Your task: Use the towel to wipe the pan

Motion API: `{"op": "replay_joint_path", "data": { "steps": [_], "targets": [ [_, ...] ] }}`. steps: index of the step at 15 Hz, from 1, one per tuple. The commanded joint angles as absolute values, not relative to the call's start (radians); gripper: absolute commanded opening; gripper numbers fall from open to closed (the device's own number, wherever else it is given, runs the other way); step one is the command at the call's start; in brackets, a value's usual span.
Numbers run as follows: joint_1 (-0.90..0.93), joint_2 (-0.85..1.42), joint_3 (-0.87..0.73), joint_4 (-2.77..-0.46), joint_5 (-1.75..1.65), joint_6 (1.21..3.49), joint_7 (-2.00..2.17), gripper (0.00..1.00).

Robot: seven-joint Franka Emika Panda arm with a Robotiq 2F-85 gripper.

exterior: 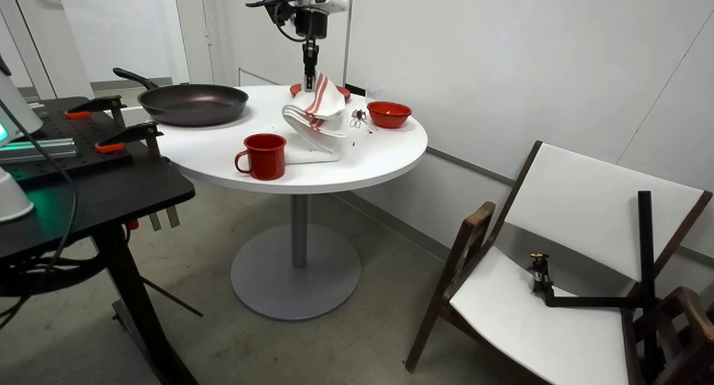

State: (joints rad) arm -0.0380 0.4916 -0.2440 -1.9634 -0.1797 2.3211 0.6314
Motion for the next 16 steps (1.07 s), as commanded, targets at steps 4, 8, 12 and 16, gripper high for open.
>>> {"op": "replay_joint_path", "data": {
  "steps": [4,8,12,16],
  "targets": [
    [0.027,0.635,-0.247,-1.821,-0.207,2.228,0.669,0.04],
    [0.02,0.658,-0.205,-1.818,-0.169,2.255,0.596,0.04],
    [-0.034,0.641,-0.118,-1.849,-0.059,2.306,0.428,0.04],
    [-0.089,0.645,-0.059,-1.851,0.072,2.315,0.259,0.04]
  ]
}}
